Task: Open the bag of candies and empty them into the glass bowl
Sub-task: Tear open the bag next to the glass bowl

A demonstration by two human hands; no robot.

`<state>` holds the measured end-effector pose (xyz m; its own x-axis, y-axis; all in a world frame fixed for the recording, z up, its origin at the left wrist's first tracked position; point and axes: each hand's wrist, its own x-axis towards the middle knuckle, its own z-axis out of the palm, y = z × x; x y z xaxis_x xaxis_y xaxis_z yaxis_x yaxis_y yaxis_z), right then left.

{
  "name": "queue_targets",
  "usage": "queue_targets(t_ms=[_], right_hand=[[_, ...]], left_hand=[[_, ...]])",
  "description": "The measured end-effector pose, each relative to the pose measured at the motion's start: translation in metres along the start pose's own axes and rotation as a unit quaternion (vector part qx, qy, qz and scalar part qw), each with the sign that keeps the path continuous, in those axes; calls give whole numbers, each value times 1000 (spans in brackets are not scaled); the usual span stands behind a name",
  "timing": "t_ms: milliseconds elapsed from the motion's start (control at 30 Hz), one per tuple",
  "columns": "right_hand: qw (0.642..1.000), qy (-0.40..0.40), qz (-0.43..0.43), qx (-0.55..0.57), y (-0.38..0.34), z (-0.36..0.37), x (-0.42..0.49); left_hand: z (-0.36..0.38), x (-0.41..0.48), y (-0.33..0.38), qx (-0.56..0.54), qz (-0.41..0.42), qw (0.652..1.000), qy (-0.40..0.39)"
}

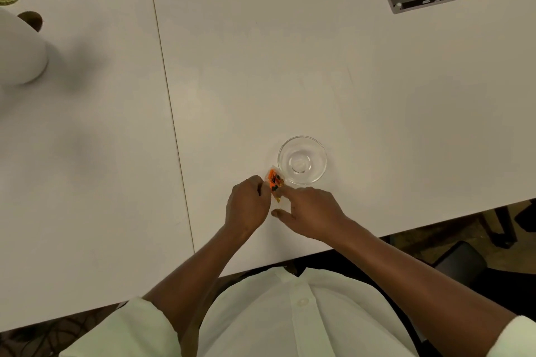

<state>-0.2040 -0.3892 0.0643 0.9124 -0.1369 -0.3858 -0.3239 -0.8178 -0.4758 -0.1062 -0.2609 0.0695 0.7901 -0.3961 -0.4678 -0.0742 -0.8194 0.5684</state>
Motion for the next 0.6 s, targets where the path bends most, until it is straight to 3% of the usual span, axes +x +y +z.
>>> queue_targets(t_ms=[233, 400, 533, 600], right_hand=[[1000, 17, 19, -5, -12, 5, 7], [1000, -1, 11, -16, -23, -8, 7], [999, 35, 18, 15, -32, -30, -4], [998, 51, 12, 19, -36, -39, -9]], left_hand=[[-12, -4, 1, -58, 25, 997, -48], [-23, -3, -2, -127, 23, 991, -38], [-29, 3, -17, -221, -51, 974, 20], [-27, 9, -28, -255, -106, 961, -4]])
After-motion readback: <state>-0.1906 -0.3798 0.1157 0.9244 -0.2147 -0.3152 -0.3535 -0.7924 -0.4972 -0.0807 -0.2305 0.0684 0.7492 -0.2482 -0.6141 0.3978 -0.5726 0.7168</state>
